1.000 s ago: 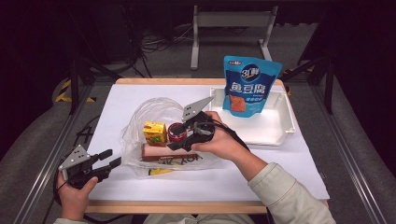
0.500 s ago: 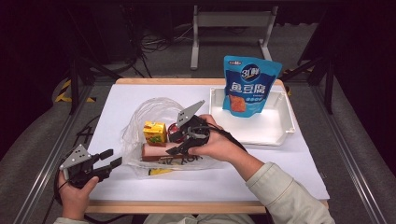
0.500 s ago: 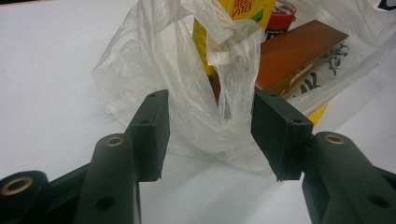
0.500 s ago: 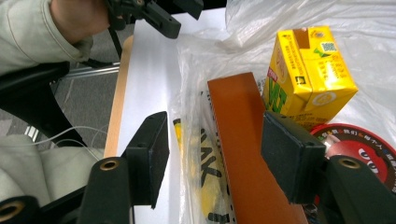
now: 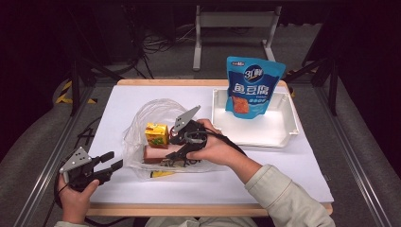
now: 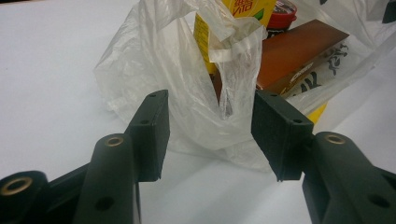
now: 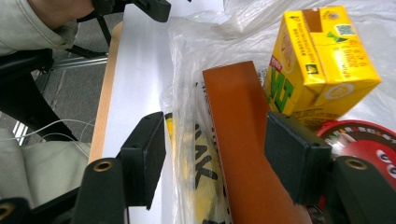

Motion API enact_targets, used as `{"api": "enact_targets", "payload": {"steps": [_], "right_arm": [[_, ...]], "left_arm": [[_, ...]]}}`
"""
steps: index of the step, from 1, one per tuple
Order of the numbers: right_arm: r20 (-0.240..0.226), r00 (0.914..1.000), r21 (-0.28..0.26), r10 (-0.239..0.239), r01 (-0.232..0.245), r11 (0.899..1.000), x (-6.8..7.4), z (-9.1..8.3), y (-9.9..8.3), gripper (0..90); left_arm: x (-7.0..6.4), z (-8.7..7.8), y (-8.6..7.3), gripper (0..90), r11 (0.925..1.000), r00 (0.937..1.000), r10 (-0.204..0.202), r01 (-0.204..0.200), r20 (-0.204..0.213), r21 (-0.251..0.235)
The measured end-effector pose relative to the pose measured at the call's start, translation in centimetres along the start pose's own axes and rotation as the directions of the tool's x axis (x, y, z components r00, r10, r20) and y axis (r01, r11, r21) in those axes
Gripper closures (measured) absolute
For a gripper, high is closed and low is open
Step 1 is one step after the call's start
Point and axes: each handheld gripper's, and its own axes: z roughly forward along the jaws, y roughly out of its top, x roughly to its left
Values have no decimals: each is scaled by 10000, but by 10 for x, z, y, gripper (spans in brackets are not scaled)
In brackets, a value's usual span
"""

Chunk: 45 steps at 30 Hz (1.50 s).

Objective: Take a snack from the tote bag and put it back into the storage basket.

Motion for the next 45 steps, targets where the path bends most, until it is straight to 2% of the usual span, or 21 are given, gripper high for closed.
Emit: {"api": "enact_targets", "payload": {"steps": [20, 28, 34, 45], "right_arm": [[217, 9996, 474, 190, -200, 9987, -12, 26, -8, 373], [392, 9992, 663, 18, -44, 9978, -13, 32, -10, 364], [398, 9992, 657, 89, -115, 9978, -14, 34, -11, 361], [584, 9980, 633, -252, 215, 9978, -12, 36, -9, 348]], "left_arm": [[0, 0, 0, 475, 10000, 10000, 41, -41, 74, -12], [0, 1, 1, 475, 10000, 9999, 64, -64, 94, -18], [0, 1, 1, 474, 10000, 9999, 34, -34, 113, 14], [0, 1, 1, 474, 10000, 9999, 64, -64, 100, 26]]}}
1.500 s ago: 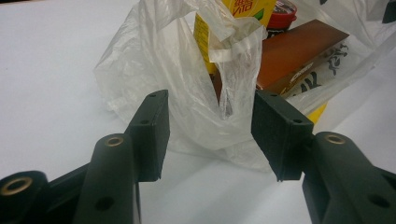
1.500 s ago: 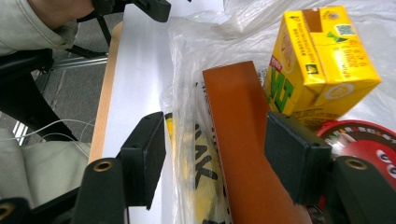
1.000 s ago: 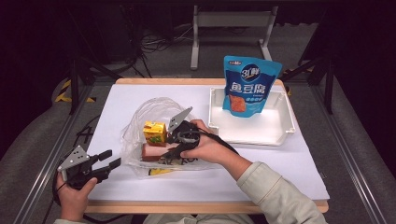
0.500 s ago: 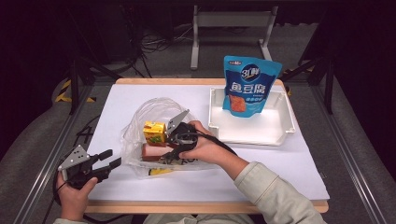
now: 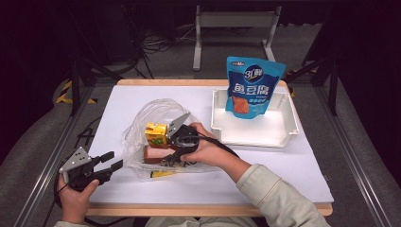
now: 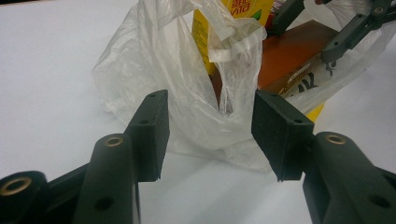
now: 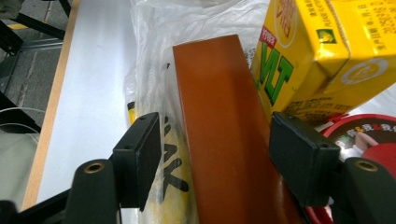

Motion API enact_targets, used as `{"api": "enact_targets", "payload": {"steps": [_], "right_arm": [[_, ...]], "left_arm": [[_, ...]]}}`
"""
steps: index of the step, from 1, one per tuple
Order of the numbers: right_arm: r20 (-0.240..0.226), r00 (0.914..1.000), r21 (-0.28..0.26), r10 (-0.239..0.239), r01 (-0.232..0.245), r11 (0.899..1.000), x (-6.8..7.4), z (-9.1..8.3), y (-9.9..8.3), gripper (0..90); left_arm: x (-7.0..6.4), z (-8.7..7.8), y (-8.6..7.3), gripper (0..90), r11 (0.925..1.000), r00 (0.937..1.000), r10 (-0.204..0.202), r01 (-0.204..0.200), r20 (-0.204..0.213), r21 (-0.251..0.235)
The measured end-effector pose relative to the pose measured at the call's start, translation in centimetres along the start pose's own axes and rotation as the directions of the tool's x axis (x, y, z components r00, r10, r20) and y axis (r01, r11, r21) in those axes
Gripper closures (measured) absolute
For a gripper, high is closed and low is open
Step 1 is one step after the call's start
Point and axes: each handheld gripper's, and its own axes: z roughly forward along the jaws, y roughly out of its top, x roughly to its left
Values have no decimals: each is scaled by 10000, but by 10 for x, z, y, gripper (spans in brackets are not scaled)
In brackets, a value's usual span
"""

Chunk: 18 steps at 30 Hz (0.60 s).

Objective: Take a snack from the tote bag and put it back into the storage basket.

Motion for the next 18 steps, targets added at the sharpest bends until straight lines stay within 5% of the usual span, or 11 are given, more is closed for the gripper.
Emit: {"api": "enact_targets", "payload": {"steps": [18], "right_arm": [[365, 9974, 302, -620, 609, 9977, 1, 4, 2, 350]], "left_arm": [[0, 0, 0, 474, 10000, 10000, 8, -8, 11, 25]]}}
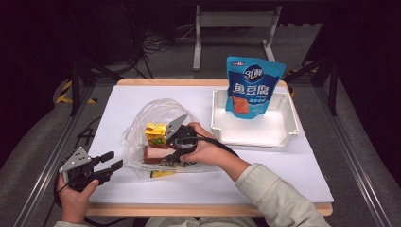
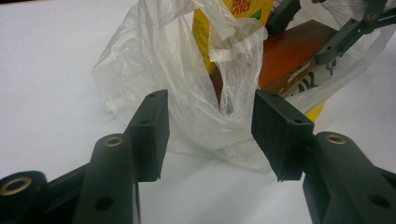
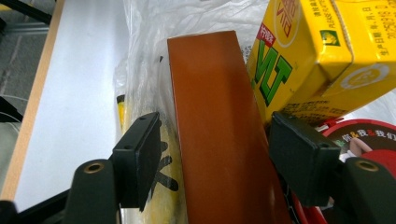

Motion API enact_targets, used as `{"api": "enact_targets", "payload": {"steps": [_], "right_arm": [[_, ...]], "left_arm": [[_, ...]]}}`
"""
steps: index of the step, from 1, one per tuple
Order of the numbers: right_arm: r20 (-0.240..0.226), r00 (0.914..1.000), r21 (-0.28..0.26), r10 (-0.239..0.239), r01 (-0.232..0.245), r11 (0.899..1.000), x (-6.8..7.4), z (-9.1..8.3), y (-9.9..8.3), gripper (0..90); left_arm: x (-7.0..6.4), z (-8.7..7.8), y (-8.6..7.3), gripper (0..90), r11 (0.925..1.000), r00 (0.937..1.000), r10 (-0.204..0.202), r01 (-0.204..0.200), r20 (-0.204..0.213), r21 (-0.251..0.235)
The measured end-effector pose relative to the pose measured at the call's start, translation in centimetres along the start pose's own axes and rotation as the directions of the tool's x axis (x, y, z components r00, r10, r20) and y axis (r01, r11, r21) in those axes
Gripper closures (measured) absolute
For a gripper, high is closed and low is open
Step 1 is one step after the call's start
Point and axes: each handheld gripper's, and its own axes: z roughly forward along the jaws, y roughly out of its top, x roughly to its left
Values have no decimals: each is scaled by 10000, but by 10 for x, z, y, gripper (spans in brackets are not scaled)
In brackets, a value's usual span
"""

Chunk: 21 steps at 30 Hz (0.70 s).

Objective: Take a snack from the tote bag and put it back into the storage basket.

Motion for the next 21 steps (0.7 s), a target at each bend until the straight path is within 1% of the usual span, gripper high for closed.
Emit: {"api": "enact_targets", "payload": {"steps": [1, 3, 8, 16, 17, 19, 21], "right_arm": [[48, 10000, 22, -25, 25, 10000, 1, 0, 0, 350], [150, 9996, 51, -225, 224, 9997, 1, 1, 1, 347], [282, 9985, 96, -459, 456, 9989, 3, 3, 1, 344], [192, 9989, 142, -422, 419, 9990, 5, 2, 0, 338], [114, 9991, 312, -398, 394, 9987, 4, 2, 0, 349], [87, 9991, 392, -423, 419, 9984, 5, 3, -1, 348], [83, 9986, 546, -528, 523, 9971, 6, 5, -2, 330]], "left_arm": [[0, 0, 0, 475, 10000, 10000, -4, 4, 2, -1], [0, 0, 0, 474, 10000, 10000, -8, 8, -1, 6], [0, 0, 0, 475, 10000, 10000, -13, 13, 13, 19], [0, 0, 0, 475, 10000, 10000, -26, 26, 24, 28], [0, 1, 0, 474, 10000, 10000, -19, 19, 21, 20], [0, 1, 0, 474, 10000, 10000, -20, 20, 22, 27], [0, 1, 0, 475, 10000, 10000, 11, -11, 15, 28]]}}
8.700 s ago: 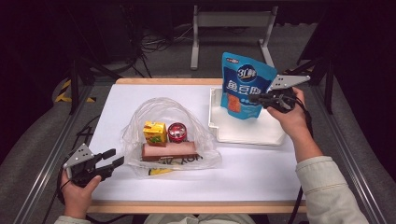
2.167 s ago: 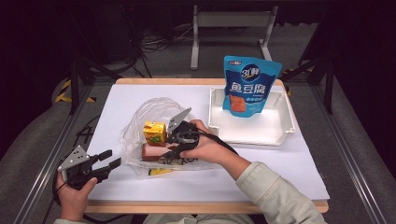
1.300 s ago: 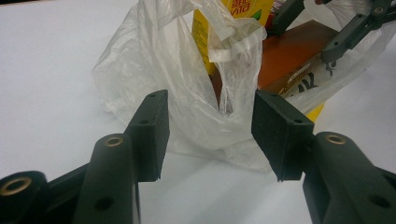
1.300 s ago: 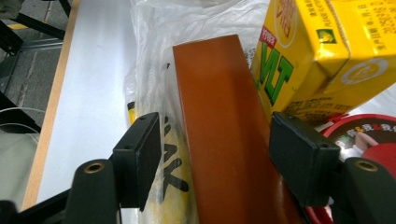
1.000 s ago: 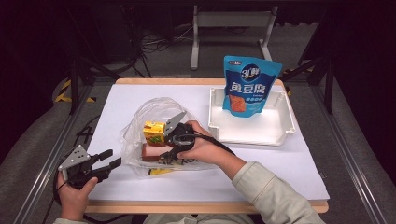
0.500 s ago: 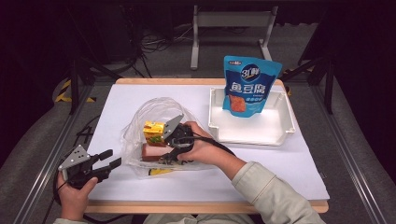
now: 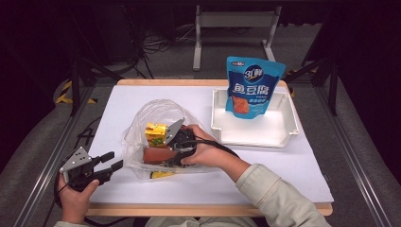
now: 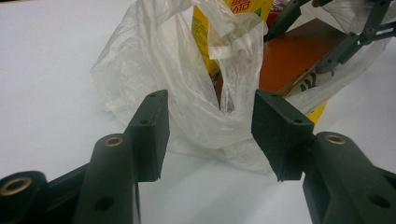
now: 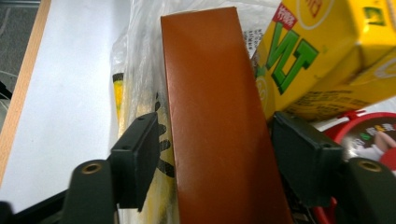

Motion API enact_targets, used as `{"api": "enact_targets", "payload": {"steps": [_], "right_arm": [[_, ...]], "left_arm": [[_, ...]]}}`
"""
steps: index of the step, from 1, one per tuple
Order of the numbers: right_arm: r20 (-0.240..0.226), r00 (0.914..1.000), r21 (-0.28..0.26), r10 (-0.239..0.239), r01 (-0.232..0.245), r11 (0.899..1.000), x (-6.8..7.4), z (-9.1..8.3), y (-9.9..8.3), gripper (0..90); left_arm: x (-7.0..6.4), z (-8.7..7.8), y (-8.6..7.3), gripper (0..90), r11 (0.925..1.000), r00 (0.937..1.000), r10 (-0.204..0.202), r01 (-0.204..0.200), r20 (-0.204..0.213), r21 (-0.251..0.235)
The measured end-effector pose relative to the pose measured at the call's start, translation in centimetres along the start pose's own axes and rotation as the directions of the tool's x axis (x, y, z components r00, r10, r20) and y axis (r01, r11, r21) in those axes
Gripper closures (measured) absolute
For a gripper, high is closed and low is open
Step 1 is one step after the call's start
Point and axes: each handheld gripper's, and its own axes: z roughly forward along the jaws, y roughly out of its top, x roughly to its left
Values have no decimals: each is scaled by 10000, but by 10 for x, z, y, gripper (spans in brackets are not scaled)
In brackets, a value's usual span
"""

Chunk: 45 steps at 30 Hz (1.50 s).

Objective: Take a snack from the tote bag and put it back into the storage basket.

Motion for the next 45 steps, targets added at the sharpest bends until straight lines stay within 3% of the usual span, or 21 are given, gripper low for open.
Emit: {"api": "enact_targets", "payload": {"steps": [23, 29, 45], "right_arm": [[-200, 9989, 993, 414, -393, 9943, 0, 7, 2, 353], [-437, 9982, 1580, 420, -346, 9868, 4, 14, 2, 351], [-157, 9998, 1568, 95, -69, 9876, 6, 11, 3, 402]], "left_arm": [[0, 0, 0, 474, 10000, 10000, -32, 32, 26, -3], [0, 0, 0, 474, 10000, 10000, -23, 23, 29, 9], [0, -1, 0, 473, 10000, 10000, -32, 32, 5, -24]]}}
